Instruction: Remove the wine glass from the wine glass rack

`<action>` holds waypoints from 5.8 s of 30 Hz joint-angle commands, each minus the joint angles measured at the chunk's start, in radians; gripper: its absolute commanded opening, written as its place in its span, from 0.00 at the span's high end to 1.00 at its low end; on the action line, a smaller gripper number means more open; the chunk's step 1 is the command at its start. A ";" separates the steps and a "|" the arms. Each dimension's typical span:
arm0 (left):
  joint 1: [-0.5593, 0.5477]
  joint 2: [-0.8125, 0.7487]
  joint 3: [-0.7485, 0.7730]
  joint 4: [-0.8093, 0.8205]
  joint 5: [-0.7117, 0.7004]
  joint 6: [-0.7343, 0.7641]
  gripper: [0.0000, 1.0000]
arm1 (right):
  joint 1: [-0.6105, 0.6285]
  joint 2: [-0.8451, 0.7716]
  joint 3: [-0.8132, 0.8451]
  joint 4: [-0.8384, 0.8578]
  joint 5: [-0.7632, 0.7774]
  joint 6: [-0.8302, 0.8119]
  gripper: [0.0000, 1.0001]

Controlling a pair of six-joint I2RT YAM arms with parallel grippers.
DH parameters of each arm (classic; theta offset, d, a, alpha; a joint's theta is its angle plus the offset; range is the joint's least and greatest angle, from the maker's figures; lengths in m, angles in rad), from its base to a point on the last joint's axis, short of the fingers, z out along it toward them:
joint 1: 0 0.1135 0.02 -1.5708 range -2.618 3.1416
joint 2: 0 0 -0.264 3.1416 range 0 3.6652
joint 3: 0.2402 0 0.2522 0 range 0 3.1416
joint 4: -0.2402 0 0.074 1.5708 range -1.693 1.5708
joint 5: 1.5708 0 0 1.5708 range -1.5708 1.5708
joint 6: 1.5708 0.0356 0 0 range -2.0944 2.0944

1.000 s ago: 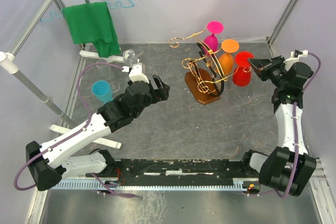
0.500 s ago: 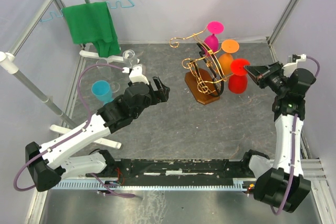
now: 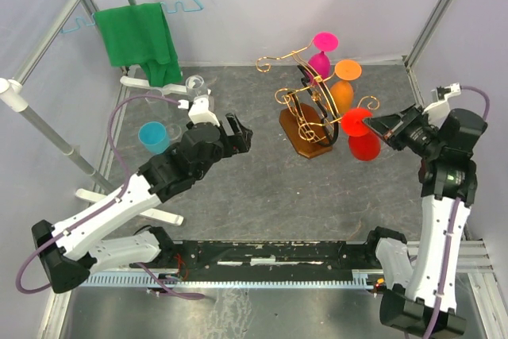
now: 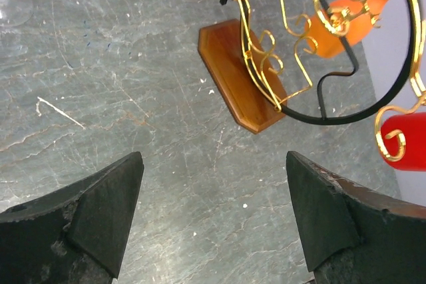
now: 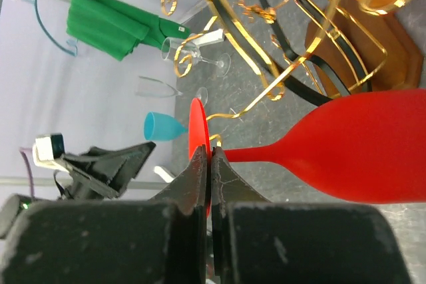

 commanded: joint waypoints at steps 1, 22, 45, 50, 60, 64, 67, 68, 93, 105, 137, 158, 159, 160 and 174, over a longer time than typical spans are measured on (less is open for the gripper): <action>0.001 -0.032 0.099 -0.032 -0.049 0.042 0.06 | 0.038 -0.032 0.247 -0.256 0.054 -0.215 0.99; 0.446 0.081 0.382 -0.061 0.633 -0.070 0.04 | 0.422 0.141 0.424 0.296 -0.286 -0.478 0.99; 0.585 0.139 0.343 0.171 1.069 -0.337 0.03 | 1.202 0.452 0.662 -0.193 0.263 -1.382 0.99; 0.585 0.166 0.345 0.172 1.143 -0.341 0.03 | 1.236 0.472 0.663 -0.170 0.262 -1.387 0.99; 0.584 0.170 0.388 0.114 1.211 -0.272 0.00 | 1.281 0.516 0.675 -0.125 0.260 -1.377 0.99; 0.584 0.174 0.383 0.108 1.249 -0.266 0.04 | 1.295 0.530 0.680 -0.117 0.270 -1.373 0.99; 0.584 0.177 0.381 0.085 1.250 -0.244 0.04 | 1.301 0.542 0.686 -0.114 0.278 -1.371 0.99; 0.584 0.178 0.378 0.083 1.256 -0.241 0.04 | 1.302 0.548 0.691 -0.115 0.278 -1.368 0.99; 0.584 0.197 0.389 -0.016 1.264 -0.128 0.05 | 1.342 0.579 0.732 -0.132 0.317 -1.369 0.99; 0.584 0.113 0.421 -0.100 0.916 0.090 0.18 | 1.344 0.500 0.653 -0.116 0.458 -1.339 0.30; 0.393 0.142 -0.411 1.062 -0.311 0.661 0.23 | 1.342 0.261 0.292 0.092 0.741 -1.269 0.15; 0.384 0.539 -0.375 1.544 -0.558 0.875 0.15 | 1.341 0.174 0.249 0.048 0.807 -1.295 0.12; 0.384 0.556 -0.372 1.565 -0.564 0.880 0.15 | 1.340 0.169 0.247 0.045 0.810 -1.295 0.11; 0.383 0.570 -0.366 1.571 -0.572 0.879 0.15 | 1.339 0.164 0.245 0.043 0.815 -1.295 0.11; 0.384 0.787 -0.353 1.906 -0.643 1.067 0.10 | 1.333 0.121 0.213 0.018 0.883 -1.298 0.10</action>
